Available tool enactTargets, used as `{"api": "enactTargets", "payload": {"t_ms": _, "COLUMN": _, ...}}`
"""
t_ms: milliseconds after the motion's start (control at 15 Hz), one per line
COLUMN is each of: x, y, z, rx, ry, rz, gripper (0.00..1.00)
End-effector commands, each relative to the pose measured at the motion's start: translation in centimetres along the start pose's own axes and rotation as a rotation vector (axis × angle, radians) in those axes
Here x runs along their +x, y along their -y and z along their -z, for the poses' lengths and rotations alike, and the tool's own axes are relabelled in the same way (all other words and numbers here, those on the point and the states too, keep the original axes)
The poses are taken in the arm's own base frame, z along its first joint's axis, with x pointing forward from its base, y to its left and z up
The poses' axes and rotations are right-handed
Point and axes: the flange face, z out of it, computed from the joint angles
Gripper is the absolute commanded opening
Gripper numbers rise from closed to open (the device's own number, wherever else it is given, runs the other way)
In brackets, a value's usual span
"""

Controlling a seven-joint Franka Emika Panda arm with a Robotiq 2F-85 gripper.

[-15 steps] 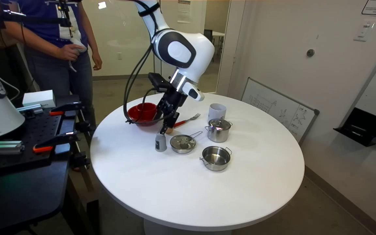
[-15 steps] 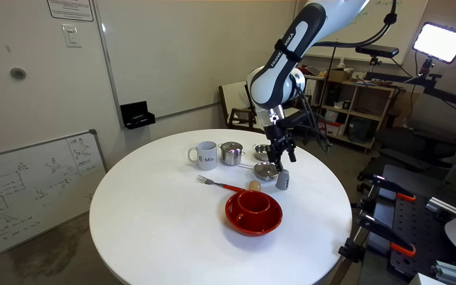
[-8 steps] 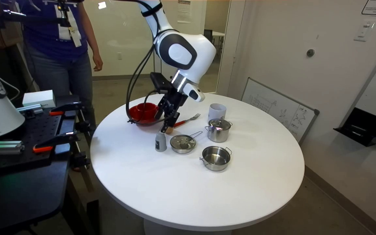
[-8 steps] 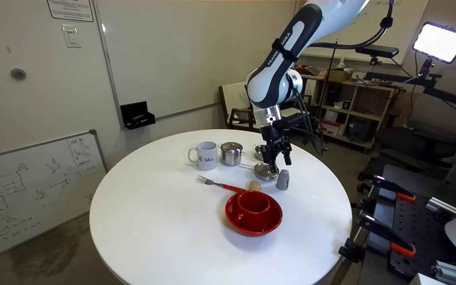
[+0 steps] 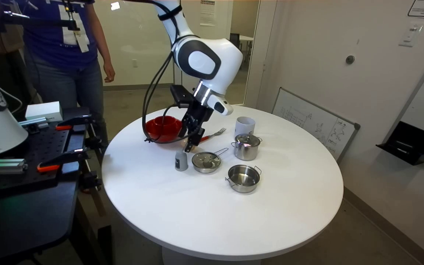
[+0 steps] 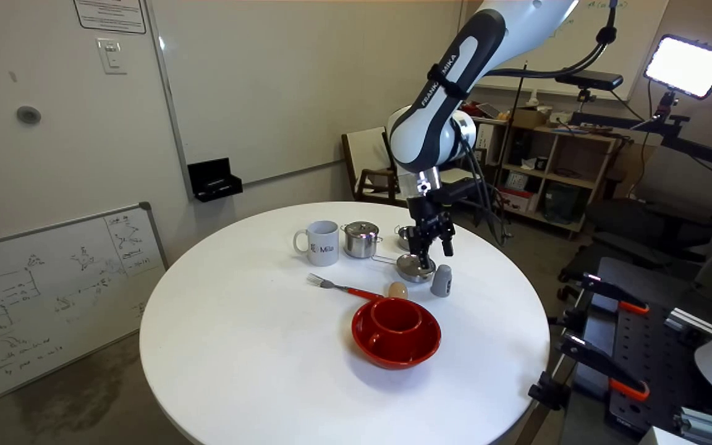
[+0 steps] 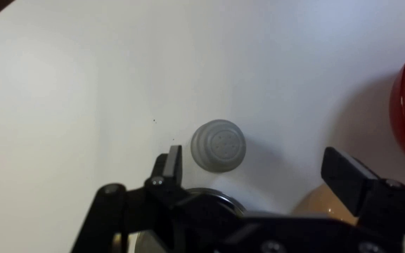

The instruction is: Move the salt cellar to the left of the table

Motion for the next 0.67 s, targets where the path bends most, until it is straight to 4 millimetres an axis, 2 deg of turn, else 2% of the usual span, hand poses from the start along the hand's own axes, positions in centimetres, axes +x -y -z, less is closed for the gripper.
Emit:
{"api": "enactTargets", "payload": {"t_ms": 0, "x": -0.1, "y": 1.0, "z": -0.3, "rx": -0.017, "ry": -0.007, "rz": -0.026, "gripper": 1.0}}
{"api": "enactTargets", "payload": {"t_ms": 333, "x": -0.7, "y": 1.3, "z": -0.9, "rx": -0.05, "ry": 0.014, "rz": -0.091, "gripper": 1.0}}
{"api": "enactTargets", "payload": {"t_ms": 600, "x": -0.9, "y": 0.3, "z": -2.2, "rx": -0.078, "ry": 0.018, "rz": -0.125, "gripper": 1.0}}
